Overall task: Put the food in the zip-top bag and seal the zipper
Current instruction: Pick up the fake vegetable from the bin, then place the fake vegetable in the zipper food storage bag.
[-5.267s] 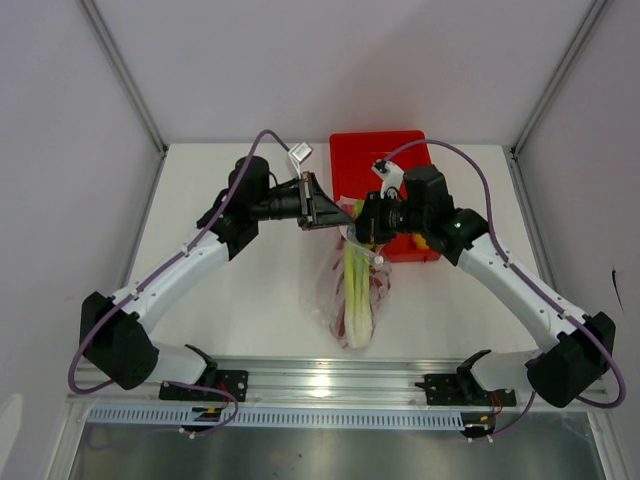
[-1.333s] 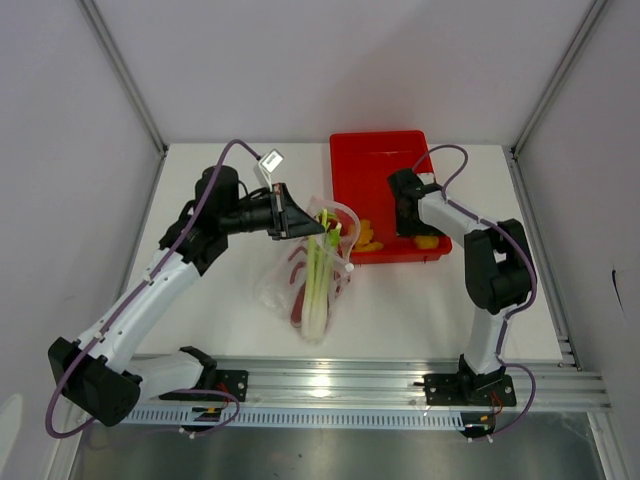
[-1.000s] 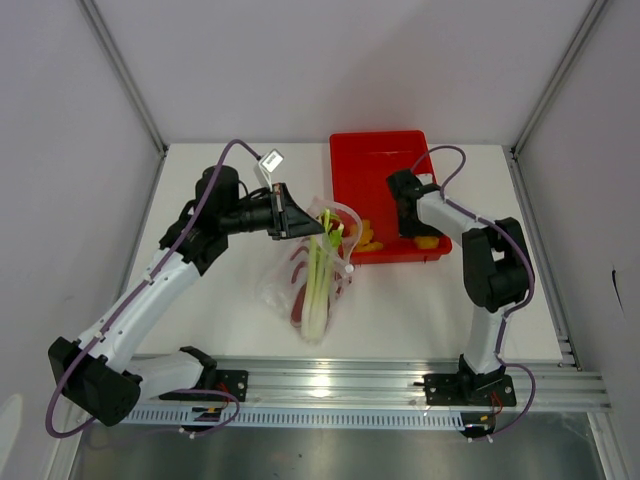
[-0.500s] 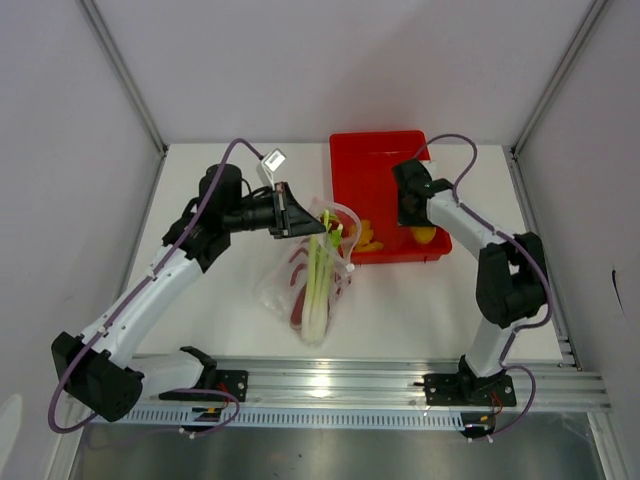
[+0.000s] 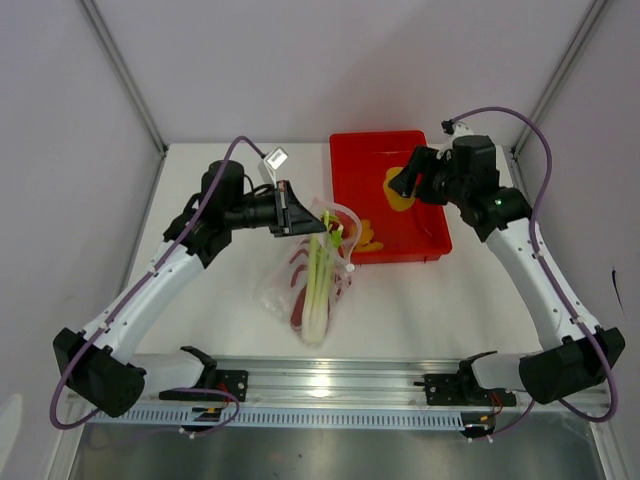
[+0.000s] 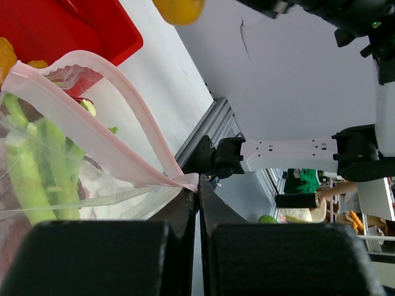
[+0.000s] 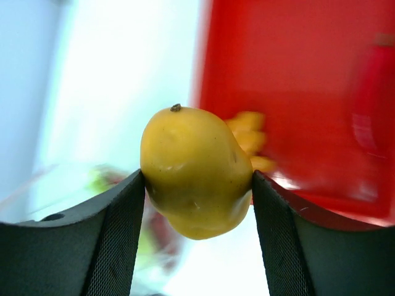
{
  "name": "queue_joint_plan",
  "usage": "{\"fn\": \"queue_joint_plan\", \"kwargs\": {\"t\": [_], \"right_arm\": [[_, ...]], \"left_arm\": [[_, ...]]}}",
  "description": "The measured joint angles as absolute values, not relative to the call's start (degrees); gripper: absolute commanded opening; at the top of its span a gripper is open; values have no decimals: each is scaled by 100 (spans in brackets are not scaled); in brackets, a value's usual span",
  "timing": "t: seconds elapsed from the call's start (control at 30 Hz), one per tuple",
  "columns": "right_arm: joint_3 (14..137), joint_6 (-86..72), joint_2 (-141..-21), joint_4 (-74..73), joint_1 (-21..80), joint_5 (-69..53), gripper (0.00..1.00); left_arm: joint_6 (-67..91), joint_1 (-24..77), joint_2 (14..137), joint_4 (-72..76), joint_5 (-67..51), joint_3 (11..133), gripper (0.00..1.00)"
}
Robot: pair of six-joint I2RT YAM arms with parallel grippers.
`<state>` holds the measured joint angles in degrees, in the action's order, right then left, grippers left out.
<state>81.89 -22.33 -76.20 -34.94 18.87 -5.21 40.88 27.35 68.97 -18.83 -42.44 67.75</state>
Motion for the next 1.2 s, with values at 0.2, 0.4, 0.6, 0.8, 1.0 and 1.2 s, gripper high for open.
{"fn": "queue_joint_plan", "kwargs": {"t": [0.2, 0.4, 0.6, 0.8, 1.0, 1.2], "right_arm": [[8108, -2961, -7655, -2864, 2110, -2182, 23], [8075, -3363, -7946, -2604, 2624, -2919, 25], [8058, -3430, -7970, -2615, 2980, -3144, 28], [7933, -3345, -7970, -2718, 3264, -3194, 36], [7664, -3186, -7970, -2908, 3420, -3194, 68], [7651, -3039, -7940, -3046, 3413, -3157, 84]], "left_arm": [[4088, 2764, 6901, -1966, -4241, 6818, 1], [4056, 2814, 6901, -2075, -4233, 6901, 1], [4047, 2849, 6901, -2078, -4219, 6923, 1], [4045, 2871, 6899, -2119, -4200, 6967, 1], [4042, 2875, 6873, -2180, -4187, 7000, 1], [4003, 2875, 6858, -2255, -4165, 7000, 0]]}}
